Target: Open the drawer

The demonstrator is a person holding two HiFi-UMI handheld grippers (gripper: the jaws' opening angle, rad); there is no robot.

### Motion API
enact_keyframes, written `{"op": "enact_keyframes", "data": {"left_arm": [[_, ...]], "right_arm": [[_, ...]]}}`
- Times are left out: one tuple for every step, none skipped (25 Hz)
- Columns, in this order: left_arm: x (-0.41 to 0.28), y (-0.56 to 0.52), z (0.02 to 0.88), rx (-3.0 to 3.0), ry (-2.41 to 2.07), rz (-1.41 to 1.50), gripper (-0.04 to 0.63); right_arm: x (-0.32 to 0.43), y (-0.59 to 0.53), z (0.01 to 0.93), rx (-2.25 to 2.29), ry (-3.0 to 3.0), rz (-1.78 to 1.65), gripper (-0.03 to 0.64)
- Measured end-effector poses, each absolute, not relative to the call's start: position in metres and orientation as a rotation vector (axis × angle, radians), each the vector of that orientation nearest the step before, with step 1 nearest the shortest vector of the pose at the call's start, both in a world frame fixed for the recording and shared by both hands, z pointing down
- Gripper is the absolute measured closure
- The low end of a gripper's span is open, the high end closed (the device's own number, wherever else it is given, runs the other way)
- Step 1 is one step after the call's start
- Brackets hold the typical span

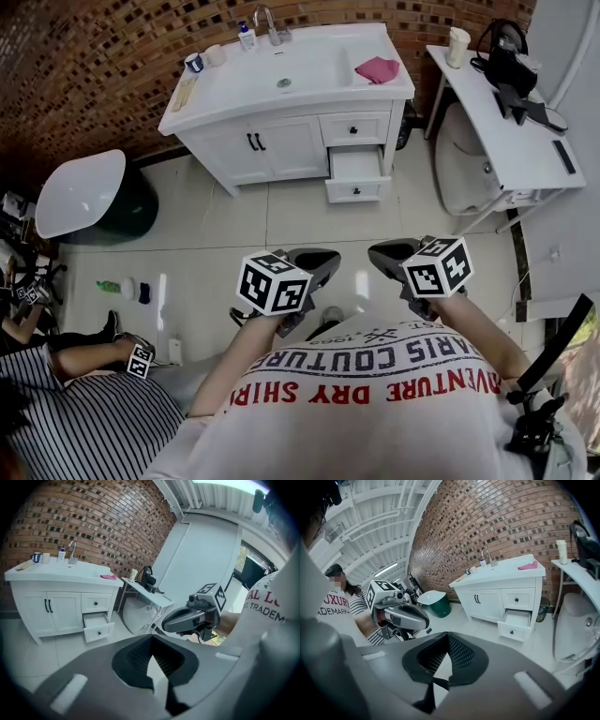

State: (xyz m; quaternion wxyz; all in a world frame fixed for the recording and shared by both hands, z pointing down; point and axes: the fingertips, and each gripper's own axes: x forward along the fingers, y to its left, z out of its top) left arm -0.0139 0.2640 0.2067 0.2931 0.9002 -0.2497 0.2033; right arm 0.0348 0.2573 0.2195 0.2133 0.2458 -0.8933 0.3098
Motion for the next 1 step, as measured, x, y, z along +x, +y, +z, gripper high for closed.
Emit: {"op": "enact_keyframes", "data": {"left_arm": [[-0.0144, 0.2643, 0.2070, 2.397, -0.665, 0.541, 0.606]], "right_arm": [[0.0334, 0.2570, 0.2193, 0.679, -2.480, 0.860, 0.611]]}}
